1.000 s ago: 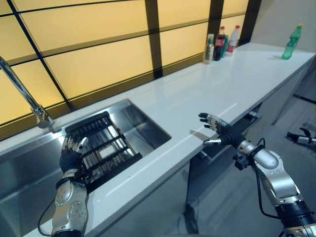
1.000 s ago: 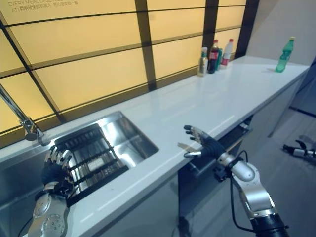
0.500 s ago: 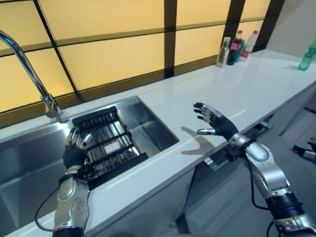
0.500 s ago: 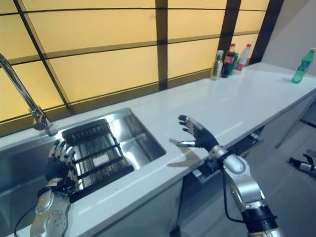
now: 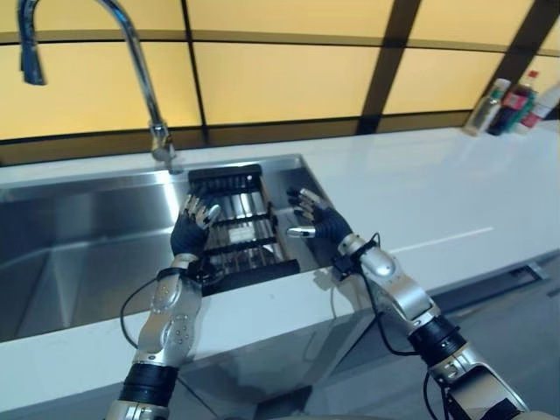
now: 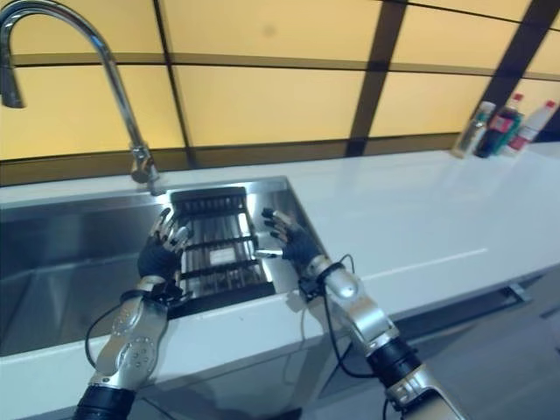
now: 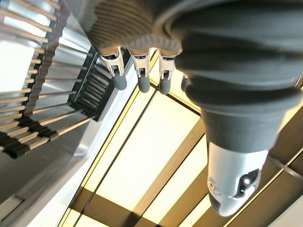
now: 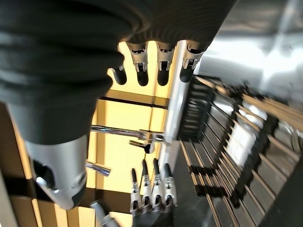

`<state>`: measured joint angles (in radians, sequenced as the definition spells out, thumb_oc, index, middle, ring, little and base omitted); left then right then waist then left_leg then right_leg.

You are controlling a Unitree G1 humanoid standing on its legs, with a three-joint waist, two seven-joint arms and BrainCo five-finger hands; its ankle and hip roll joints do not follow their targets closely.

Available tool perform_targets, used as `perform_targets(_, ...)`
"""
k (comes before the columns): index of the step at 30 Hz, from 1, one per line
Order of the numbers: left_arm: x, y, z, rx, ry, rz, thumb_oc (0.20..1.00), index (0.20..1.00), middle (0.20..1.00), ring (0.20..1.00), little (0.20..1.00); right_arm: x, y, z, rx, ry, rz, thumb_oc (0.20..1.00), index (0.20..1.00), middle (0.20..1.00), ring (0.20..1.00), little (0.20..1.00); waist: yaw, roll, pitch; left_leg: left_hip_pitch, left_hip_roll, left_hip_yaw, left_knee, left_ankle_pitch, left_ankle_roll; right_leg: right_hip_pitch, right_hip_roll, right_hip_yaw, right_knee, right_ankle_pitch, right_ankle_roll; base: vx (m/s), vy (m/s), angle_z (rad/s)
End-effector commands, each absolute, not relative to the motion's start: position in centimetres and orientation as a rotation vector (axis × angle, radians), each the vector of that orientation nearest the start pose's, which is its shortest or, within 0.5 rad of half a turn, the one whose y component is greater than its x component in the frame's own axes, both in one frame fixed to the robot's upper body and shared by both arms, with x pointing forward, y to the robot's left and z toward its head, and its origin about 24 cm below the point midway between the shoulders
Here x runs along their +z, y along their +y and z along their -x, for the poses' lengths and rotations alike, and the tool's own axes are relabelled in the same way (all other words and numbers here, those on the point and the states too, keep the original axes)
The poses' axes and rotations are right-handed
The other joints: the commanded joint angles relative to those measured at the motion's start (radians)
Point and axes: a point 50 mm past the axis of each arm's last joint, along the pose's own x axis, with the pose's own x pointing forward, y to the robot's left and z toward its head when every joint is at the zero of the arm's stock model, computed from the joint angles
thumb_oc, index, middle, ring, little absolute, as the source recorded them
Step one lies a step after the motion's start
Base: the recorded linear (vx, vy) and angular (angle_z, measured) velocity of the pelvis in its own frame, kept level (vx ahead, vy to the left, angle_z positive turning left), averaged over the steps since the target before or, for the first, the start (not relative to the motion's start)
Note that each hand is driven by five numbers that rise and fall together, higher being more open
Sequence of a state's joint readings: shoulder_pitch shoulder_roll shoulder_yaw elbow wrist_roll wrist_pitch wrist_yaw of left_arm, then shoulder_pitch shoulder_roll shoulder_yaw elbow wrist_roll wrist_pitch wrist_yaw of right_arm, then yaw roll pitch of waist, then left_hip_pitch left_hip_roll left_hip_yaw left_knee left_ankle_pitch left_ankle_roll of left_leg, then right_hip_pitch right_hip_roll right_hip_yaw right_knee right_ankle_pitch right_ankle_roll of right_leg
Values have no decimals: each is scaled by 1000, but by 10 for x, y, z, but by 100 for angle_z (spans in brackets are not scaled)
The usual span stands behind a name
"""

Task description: Pick up plates and place into dishwasher.

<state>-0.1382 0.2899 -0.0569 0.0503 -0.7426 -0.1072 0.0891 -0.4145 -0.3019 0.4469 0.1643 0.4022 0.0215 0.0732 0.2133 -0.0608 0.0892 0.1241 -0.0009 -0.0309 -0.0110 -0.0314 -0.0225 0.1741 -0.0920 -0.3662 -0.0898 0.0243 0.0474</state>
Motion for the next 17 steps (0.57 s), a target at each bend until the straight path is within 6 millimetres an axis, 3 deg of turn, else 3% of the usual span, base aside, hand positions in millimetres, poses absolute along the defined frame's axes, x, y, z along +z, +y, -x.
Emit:
perform_targets(1,75,198,-273,18,-120,424,1000,1000,1000,1000,1000,104,-69,-307,539,-153,-49,1000,1000,1000,1000,1000,45,-9,-17,-59,53,4,78,-56,-24,-18,-44,-36,69,-67,8,25,-22,18)
perform_targets(9,70,197,-270,13,-83,401,1000,1000,1000,1000,1000,86,-69,-305,480,-82,-118,1000,1000,1000,1000,1000,67,2,-21,-49,56,-40,27,-19,-33,15,-37,-57,68,-87,5,45,-20,23)
perform_targets(17,67,198,-268,1,-66,409,1000,1000,1000,1000,1000,78,-68,-300,469,-64,-129,1000,1000,1000,1000,1000,58,20,-28,-59,50,-47,28,-8,-31,16,-41,-53,71,-89,9,19,0,4)
